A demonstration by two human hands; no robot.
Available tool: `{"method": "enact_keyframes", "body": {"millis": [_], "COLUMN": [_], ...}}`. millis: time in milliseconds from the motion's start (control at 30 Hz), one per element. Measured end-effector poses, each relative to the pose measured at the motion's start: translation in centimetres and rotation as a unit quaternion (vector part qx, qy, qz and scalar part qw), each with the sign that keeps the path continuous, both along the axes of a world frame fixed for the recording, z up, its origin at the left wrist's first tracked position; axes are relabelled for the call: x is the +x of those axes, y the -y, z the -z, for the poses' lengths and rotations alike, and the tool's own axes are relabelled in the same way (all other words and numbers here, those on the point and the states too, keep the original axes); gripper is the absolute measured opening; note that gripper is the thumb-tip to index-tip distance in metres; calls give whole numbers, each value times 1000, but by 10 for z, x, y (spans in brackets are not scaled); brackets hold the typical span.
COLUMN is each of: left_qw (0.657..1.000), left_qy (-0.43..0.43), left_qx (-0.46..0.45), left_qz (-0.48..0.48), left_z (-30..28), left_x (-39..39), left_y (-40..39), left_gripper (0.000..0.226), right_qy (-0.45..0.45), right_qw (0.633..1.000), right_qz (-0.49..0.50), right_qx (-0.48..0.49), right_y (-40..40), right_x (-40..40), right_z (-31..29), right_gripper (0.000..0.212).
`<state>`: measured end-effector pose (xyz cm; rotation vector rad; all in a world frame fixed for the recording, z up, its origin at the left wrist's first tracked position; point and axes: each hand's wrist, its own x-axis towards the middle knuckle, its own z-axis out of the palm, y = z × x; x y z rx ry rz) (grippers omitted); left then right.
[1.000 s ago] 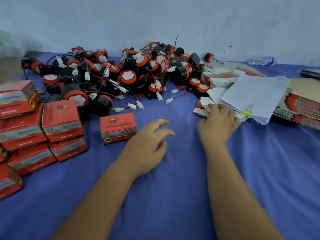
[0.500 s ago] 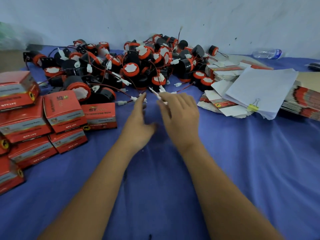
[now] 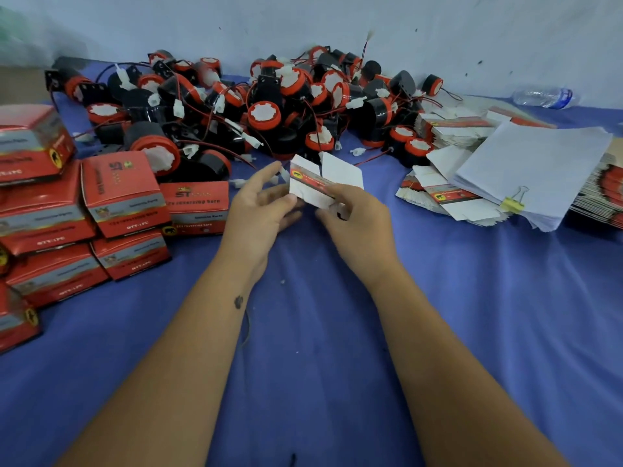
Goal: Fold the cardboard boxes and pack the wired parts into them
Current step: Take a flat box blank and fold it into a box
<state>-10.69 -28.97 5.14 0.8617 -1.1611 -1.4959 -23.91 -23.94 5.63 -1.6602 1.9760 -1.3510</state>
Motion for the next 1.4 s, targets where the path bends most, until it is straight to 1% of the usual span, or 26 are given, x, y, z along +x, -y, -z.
{"method": "enact_keyframes", "body": {"millis": [67,100,167,267,333,367,433,467,533,567,600,700,733,767,800,833,933,1000,1033,1100,1133,1200,1267,1333,1400], "left_qw": [1000,999,995,969,952,945,939,936,920,913,909,905,903,902,900,897,906,916,919,926,929,930,920,908,897], "left_qy": [6,18,69,156,174,170,152,149,167,177,181,185,188,186,180,174,143,128,126,129,138,174,217,237,241], "left_qx": [-11,-24,-75,-189,-250,-273,-296,-303,-326,-338,-344,-352,-353,-355,-360,-366,-353,-337,-332,-322,-317,-313,-324,-342,-357], "left_qz": [-19,-26,-23,-11,-33,-51,-85,-103,-139,-147,-149,-153,-157,-161,-167,-175,-184,-177,-171,-149,-133,-88,-29,42,98], "left_z": [-1,-2,-2,-4,-7,-8,-10,-11,-12,-12,-12,-10,-11,-11,-12,-12,-12,-11,-11,-12,-13,-13,-11,-8,-7], "left_x": [-1,-1,0,3,3,3,3,4,6,7,7,7,8,9,10,11,12,12,12,13,13,14,14,13,12], "left_y": [-1,-3,-6,-12,-15,-16,-19,-18,-16,-15,-15,-16,-16,-16,-16,-16,-15,-15,-15,-15,-15,-15,-16,-19,-22], "left_gripper": [40,39,45,61,62,57,51,52,56,54,50,25,23,24,25,25,26,31,35,44,48,56,56,54,57], "right_qy": [10,23,84,213,269,274,252,226,152,113,81,19,-18,-61,-95,-105,-82,-89,-94,-92,-73,-3,105,208,276], "right_qw": [1000,999,996,972,954,951,955,961,973,976,975,971,970,969,968,971,991,995,995,995,996,996,986,967,948], "right_qz": [8,5,-16,-64,-82,-86,-87,-82,-61,-50,-44,-35,-26,-15,-7,-4,-1,7,15,38,54,93,118,126,129], "right_qx": [-15,-23,-37,-78,-101,-110,-128,-136,-161,-181,-202,-236,-239,-241,-234,-213,-103,-39,-19,-2,-3,-16,-43,-70,-90], "right_y": [-3,-5,-8,-12,-14,-15,-16,-17,-17,-17,-17,-17,-16,-16,-15,-15,-14,-14,-14,-14,-15,-14,-13,-13,-14], "right_x": [-2,-1,2,6,8,9,12,14,19,22,23,22,20,18,16,14,8,3,2,2,3,3,-1,-5,-9], "right_z": [-1,-3,-6,-13,-17,-18,-19,-19,-19,-19,-18,-17,-15,-14,-13,-12,-14,-13,-12,-12,-13,-17,-21,-24,-23], "right_gripper": [16,12,12,17,18,18,20,20,19,18,16,6,3,6,11,15,18,12,14,36,43,49,45,39,35]}}
